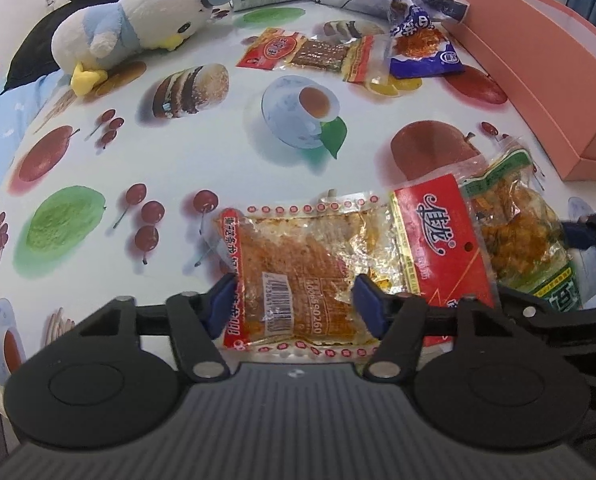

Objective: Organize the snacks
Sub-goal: 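Grasp the orange spicy strip bag with the left tool while the right tool grasps the green-label bag, then carry the spicy strip bag with the left tool while the right tool carries the green-label bag to the box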

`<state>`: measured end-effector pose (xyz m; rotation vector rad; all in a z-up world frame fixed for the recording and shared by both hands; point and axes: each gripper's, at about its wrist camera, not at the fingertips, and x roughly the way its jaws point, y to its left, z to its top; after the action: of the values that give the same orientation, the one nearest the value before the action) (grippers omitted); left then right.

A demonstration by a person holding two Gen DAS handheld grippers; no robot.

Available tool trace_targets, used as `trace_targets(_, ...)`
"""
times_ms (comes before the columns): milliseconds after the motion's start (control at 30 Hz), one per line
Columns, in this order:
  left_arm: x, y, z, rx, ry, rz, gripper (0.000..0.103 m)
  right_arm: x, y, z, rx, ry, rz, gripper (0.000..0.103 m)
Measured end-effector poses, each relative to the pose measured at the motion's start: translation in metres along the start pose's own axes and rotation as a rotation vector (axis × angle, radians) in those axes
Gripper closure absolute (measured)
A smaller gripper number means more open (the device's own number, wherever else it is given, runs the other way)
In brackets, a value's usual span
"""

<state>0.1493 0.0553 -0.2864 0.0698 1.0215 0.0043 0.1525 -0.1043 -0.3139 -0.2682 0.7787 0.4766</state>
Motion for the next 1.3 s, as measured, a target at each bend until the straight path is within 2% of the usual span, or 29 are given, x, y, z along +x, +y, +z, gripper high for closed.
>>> trace_targets(33,-0.001,0.000,0.000,-0.002,-0.001,0.003,0.041,-0.001,0.001,0.000,0.001,-0.002,0.004,0.042)
trace_targets(133,-0.004,0.003,0.000,-0.031,-0.007,-0.010,0.050,-0.005,0.003,0.001,0.015,-0.007,0.002,0.049)
trace_targets(300,-0.013,0.017,0.002,-0.122,-0.015,-0.036,0.062,-0.011,-0.005,0.000,0.068,-0.015,-0.012,0.055)
trace_targets(400,-0.018,0.018,0.001,-0.150,-0.021,-0.049,0.066,-0.017,-0.017,-0.001,0.120,-0.022,-0.027,0.058)
trace_targets(533,-0.024,0.013,-0.001,-0.169,-0.033,-0.057,0.070,-0.027,-0.031,-0.003,0.185,-0.029,-0.052,0.071)
trace_targets(900,-0.046,0.005,0.004,-0.216,-0.056,-0.096,0.075,-0.049,-0.048,-0.009,0.274,-0.037,-0.069,0.078)
trace_targets(1300,-0.110,-0.015,0.029,-0.204,-0.161,-0.126,0.075,-0.115,-0.058,0.007,0.307,-0.129,-0.104,0.078)
